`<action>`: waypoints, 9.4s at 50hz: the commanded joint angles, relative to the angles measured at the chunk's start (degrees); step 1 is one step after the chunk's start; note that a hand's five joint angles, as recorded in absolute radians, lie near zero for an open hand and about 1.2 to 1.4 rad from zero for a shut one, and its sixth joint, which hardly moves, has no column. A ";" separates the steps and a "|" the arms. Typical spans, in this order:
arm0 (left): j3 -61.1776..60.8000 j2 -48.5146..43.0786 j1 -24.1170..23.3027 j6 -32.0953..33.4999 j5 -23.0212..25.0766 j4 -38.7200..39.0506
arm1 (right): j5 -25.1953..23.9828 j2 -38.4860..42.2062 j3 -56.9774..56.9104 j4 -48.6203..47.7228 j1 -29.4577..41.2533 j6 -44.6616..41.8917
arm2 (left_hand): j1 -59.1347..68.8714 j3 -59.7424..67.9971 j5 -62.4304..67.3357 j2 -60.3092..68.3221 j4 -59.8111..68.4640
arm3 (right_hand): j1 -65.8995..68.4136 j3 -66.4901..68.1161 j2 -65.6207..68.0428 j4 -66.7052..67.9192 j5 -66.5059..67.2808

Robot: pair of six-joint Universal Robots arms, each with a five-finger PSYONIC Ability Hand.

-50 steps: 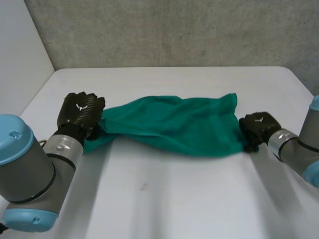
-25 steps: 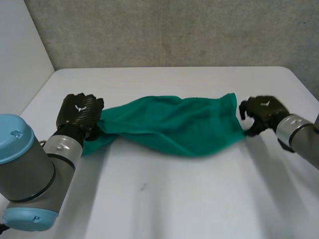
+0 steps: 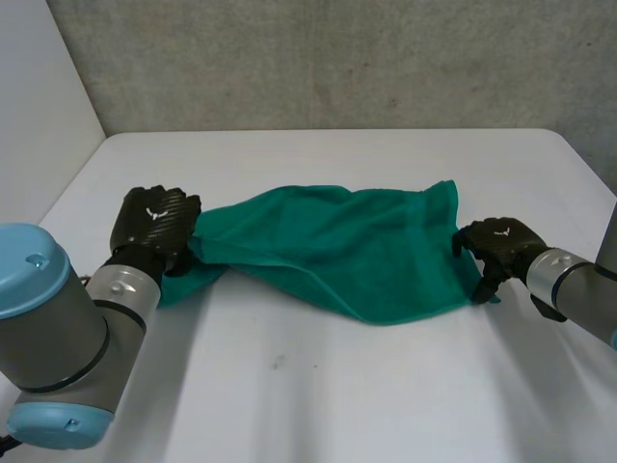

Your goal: Fold the towel.

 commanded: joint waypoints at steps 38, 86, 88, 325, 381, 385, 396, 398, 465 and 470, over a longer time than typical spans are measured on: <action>-0.49 -0.97 -0.09 0.00 0.17 0.01 | -1.57 3.43 -0.39 0.85 -1.64 -3.86 | 14.91 11.66 15.30 11.89 11.56 | 11.38 8.10 7.70 8.00 8.29; -0.40 -1.49 -0.09 0.09 0.08 0.01 | 2.91 9.23 -14.63 1.37 4.16 1.67 | 14.91 11.66 15.30 11.89 11.56 | 38.17 34.89 34.49 34.79 35.07; -0.49 -1.41 -0.09 0.09 0.08 0.01 | 2.91 9.32 -14.37 1.37 4.42 1.33 | 14.91 11.66 15.30 11.89 11.56 | 33.44 30.16 29.76 30.06 30.35; 0.84 17.48 24.78 4.05 23.73 -30.13 | 12.05 -29.52 4.17 36.26 -0.85 -34.35 | 14.91 11.66 15.30 11.89 11.56 | 52.88 49.59 49.20 49.49 49.78; 46.36 -41.48 16.52 -14.06 12.65 -4.48 | 24.09 30.24 -51.72 -0.03 6.27 -15.02 | 14.91 11.66 15.30 11.89 11.56 | 6.53 3.25 2.85 3.15 3.44; 44.95 -41.13 15.46 -14.06 13.18 -1.22 | 24.88 30.59 -52.16 0.14 6.36 -14.32 | -50.16 -53.41 -49.77 -53.18 -53.51 | -17.12 -20.41 -20.80 -20.51 -20.22; 35.22 -32.45 13.88 -13.98 13.09 4.41 | 23.92 16.28 -31.96 1.46 5.57 -8.00 | -55.09 -58.34 -54.70 -58.11 -58.44 | -17.12 -20.41 -20.80 -20.51 -20.22; 34.15 -31.56 13.88 -13.98 13.09 4.41 | 23.30 15.21 -30.27 1.64 5.56 -7.73 | -55.09 -58.34 -54.70 -58.11 -58.44 | -17.12 -20.41 -20.80 -20.51 -20.22; 16.30 -17.49 13.97 -14.77 12.91 3.71 | -2.89 0.80 -4.79 3.75 -14.30 -6.32 | -55.09 -58.34 -54.70 -58.11 -58.44 | 12.73 9.45 9.05 9.35 9.64; 15.68 -17.23 13.88 -14.77 12.91 3.71 | -3.15 1.06 -4.79 3.57 -15.53 -6.32 | -55.09 -58.34 -54.70 -58.11 -58.44 | 13.07 9.79 9.39 9.69 9.97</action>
